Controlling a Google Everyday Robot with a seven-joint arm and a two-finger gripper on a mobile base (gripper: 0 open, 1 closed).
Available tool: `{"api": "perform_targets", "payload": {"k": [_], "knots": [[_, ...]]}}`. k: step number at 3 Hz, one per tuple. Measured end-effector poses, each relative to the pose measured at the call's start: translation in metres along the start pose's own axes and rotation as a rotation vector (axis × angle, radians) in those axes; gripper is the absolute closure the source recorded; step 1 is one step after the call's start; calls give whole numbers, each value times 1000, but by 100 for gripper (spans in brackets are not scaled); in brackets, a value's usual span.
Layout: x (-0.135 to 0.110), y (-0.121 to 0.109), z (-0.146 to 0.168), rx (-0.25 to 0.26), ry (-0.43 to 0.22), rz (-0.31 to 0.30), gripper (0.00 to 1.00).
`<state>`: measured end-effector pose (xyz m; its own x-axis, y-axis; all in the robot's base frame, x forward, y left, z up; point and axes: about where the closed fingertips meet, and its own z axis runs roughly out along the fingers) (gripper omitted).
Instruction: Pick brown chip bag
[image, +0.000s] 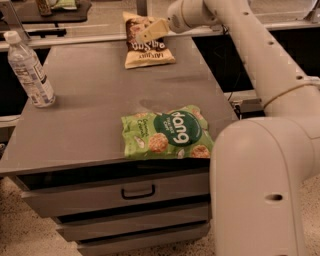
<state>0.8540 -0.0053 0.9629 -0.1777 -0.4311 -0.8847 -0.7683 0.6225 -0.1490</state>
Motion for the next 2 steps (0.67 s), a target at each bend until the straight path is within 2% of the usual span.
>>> {"api": "perform_targets", "payload": {"k": [1, 2], "knots": [[14, 3, 52, -14, 17, 61, 0], [36, 2, 86, -7, 71, 100, 0]]}}
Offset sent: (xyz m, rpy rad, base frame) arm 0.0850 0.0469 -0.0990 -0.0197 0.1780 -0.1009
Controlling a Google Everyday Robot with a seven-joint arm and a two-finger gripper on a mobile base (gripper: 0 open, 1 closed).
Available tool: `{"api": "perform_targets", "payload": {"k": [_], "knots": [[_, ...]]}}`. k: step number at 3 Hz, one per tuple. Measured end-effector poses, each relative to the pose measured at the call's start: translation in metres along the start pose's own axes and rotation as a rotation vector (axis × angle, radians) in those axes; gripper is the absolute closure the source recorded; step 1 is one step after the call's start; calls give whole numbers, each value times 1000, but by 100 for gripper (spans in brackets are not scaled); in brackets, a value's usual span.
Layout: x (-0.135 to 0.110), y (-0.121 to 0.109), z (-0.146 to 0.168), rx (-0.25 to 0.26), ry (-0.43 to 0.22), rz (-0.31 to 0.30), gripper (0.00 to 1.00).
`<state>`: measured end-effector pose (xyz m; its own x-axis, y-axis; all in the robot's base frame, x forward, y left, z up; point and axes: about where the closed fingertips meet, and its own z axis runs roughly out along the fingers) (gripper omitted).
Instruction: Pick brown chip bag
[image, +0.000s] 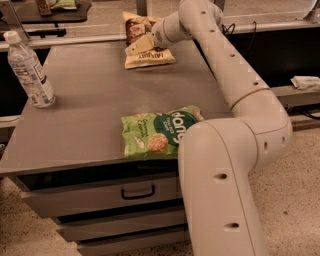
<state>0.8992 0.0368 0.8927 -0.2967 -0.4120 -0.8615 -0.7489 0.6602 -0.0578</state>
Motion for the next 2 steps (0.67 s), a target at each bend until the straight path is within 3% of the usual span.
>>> {"api": "perform_targets", "payload": {"k": [1, 2], "knots": [[19, -10, 21, 28, 50, 30, 0], [33, -25, 28, 68, 75, 46, 13]]}}
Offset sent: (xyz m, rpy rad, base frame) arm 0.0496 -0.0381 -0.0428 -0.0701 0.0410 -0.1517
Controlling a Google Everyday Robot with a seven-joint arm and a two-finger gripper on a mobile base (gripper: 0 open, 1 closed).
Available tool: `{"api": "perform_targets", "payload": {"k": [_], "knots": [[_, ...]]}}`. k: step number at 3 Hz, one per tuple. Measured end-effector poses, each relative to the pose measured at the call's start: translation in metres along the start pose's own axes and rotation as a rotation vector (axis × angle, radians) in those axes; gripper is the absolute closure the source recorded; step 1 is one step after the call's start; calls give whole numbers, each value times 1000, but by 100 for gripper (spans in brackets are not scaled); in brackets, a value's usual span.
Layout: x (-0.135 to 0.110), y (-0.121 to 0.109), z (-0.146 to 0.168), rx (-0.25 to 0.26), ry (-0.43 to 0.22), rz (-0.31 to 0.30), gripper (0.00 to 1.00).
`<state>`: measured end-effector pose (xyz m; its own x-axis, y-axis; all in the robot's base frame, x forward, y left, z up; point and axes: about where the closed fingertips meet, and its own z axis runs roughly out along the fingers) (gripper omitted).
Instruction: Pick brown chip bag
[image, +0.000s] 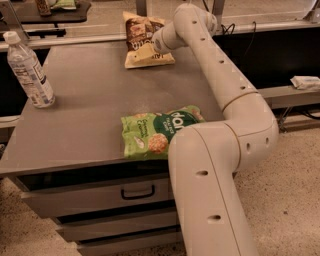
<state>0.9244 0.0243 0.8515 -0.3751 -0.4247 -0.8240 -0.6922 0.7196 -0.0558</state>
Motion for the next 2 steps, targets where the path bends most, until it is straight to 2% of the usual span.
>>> {"api": "perform_targets", "payload": {"k": [1, 2], "knots": [[-1, -14, -5, 35, -13, -4, 34], [-12, -25, -18, 61, -52, -18, 59]]}}
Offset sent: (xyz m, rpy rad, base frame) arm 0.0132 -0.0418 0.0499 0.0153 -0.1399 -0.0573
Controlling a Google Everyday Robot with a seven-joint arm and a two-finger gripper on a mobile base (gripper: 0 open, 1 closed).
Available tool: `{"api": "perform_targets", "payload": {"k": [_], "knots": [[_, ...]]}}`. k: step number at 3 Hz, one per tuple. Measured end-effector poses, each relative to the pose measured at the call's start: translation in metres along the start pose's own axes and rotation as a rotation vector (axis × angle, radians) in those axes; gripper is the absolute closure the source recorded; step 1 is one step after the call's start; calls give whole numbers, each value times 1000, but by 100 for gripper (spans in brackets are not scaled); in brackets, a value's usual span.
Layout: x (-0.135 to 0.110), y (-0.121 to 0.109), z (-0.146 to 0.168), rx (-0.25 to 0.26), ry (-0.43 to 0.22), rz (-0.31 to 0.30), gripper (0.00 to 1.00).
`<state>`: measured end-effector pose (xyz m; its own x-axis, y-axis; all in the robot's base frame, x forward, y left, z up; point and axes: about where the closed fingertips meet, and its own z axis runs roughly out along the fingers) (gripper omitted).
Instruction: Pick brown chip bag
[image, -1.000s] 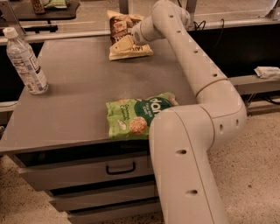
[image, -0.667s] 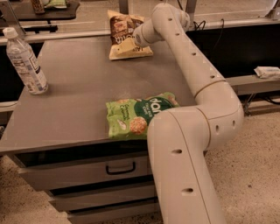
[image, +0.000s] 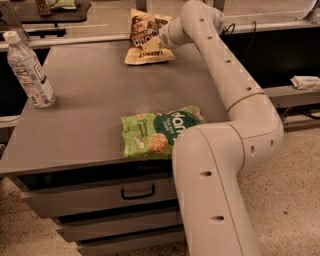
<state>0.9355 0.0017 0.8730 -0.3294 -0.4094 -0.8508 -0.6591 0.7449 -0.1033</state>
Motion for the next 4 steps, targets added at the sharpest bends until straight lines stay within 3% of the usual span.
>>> {"api": "perform_targets", "payload": {"k": [2, 4], "knots": [[-48, 2, -38, -8, -142, -54, 100], [-78, 20, -79, -31, -256, -103, 100]]}}
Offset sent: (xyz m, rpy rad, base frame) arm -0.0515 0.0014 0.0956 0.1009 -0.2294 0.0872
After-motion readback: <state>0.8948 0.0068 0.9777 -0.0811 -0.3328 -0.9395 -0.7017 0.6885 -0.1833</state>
